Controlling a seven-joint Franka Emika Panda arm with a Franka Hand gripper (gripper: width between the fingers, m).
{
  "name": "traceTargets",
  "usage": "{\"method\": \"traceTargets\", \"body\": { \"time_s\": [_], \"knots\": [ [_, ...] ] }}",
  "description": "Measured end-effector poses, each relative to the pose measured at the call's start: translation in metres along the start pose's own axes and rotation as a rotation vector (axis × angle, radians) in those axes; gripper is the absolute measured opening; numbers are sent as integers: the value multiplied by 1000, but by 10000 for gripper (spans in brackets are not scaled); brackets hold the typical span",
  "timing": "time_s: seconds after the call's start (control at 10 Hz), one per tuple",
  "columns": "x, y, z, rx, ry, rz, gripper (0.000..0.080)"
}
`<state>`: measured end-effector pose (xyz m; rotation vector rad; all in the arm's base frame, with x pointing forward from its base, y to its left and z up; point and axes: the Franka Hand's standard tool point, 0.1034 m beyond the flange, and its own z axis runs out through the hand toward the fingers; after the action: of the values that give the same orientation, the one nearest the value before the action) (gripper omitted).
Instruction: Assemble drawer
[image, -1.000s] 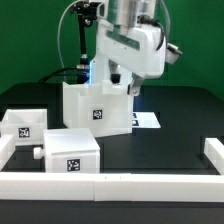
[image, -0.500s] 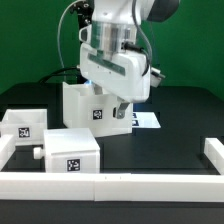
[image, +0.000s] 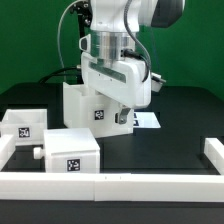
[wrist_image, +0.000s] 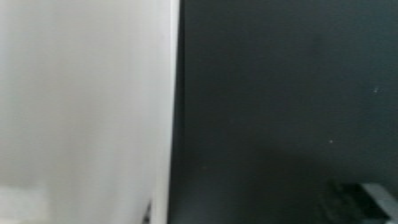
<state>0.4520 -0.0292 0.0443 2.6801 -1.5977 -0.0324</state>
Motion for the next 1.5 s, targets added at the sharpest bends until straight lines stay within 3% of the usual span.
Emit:
{"method": "traceTargets", "body": {
  "time_s": [0.1, 0.2, 0.4, 1.0, 1.1, 1.3, 1.5],
  "knots": [
    [-1, 0, 0, 3, -4, 1, 372],
    [-1, -1, 0, 6, -8, -1, 372],
    [-2, -1, 0, 11, -15, -2, 61],
    [-7, -3, -1, 17, -29, -30, 61],
    [-19, -9, -12, 22, -44, -122, 61],
    [-37, -23, -32, 59, -75, -292, 61],
    [-57, -42, -50, 73, -72, -355, 61]
  ]
}}
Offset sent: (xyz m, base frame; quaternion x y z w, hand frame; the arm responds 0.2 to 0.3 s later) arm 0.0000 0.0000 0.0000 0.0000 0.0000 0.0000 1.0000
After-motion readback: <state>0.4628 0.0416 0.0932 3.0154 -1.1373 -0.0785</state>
